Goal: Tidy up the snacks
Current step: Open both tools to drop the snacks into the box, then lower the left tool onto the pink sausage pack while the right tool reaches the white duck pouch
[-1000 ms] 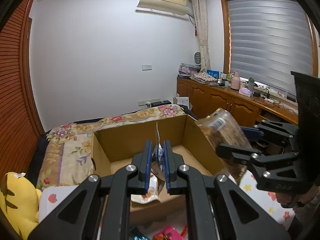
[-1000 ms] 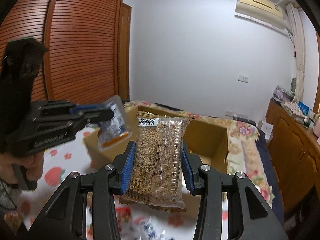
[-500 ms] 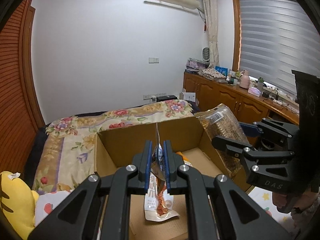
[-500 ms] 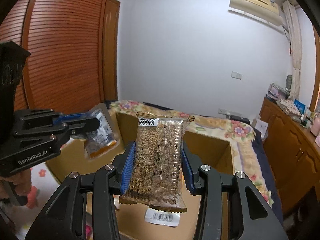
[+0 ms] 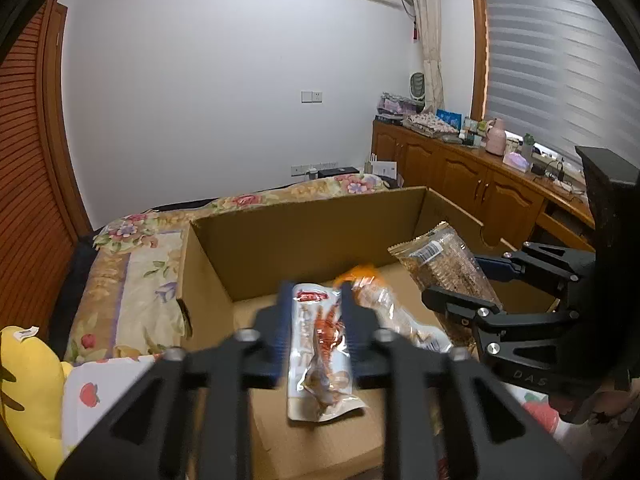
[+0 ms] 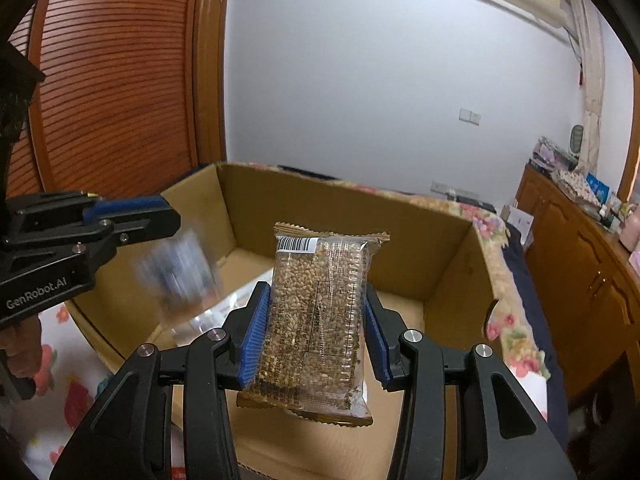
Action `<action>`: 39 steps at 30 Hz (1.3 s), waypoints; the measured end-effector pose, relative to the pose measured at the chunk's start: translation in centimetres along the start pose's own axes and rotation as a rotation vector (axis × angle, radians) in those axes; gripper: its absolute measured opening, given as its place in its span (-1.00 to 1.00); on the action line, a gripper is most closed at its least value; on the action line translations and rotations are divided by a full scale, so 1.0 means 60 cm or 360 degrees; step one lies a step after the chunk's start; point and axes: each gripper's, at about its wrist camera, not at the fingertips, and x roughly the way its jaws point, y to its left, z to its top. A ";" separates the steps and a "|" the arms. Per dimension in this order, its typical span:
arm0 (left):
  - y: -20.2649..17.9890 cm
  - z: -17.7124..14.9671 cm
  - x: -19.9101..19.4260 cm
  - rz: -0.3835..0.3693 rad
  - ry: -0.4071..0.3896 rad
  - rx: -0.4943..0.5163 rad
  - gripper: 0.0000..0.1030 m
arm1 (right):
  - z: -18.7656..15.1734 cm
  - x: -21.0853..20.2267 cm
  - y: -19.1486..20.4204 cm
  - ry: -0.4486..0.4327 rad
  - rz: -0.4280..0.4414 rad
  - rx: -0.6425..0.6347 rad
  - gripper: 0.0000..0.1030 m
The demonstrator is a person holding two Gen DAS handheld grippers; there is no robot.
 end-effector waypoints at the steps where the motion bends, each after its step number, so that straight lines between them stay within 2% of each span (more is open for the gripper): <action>1: -0.002 -0.004 -0.003 -0.0003 0.0000 0.0003 -0.24 | -0.004 0.002 0.001 0.0015 0.0002 -0.0002 -0.12; 8: -0.007 -0.019 -0.026 0.0013 0.0001 0.0012 -0.18 | -0.028 0.001 -0.002 0.0065 0.0054 0.0038 -0.04; 11: -0.014 -0.024 -0.045 0.0013 0.0003 0.0034 -0.16 | -0.032 -0.011 -0.007 0.0055 0.0057 0.0045 0.12; 18: -0.027 -0.033 -0.110 0.0006 -0.0009 0.0057 -0.11 | -0.039 -0.082 0.004 -0.0019 0.0101 0.0044 0.12; 20: -0.032 -0.041 -0.130 0.0012 -0.0007 0.0069 0.01 | -0.045 -0.107 0.009 -0.0031 0.0111 0.0038 0.12; 24: -0.033 -0.059 -0.156 0.0012 0.0011 0.0063 0.02 | -0.067 -0.151 0.025 -0.0032 0.0147 0.0027 0.12; 30: -0.038 -0.107 -0.173 0.0020 0.0095 0.0071 0.04 | -0.118 -0.188 0.048 0.0007 0.0211 -0.0014 0.12; 35: -0.041 -0.162 -0.157 0.0065 0.0232 0.0108 0.05 | -0.179 -0.172 0.050 0.0160 0.0182 -0.0077 0.12; 39: -0.041 -0.201 -0.143 0.0042 0.0324 0.0096 0.06 | -0.213 -0.157 0.039 0.0247 0.0184 -0.0074 0.12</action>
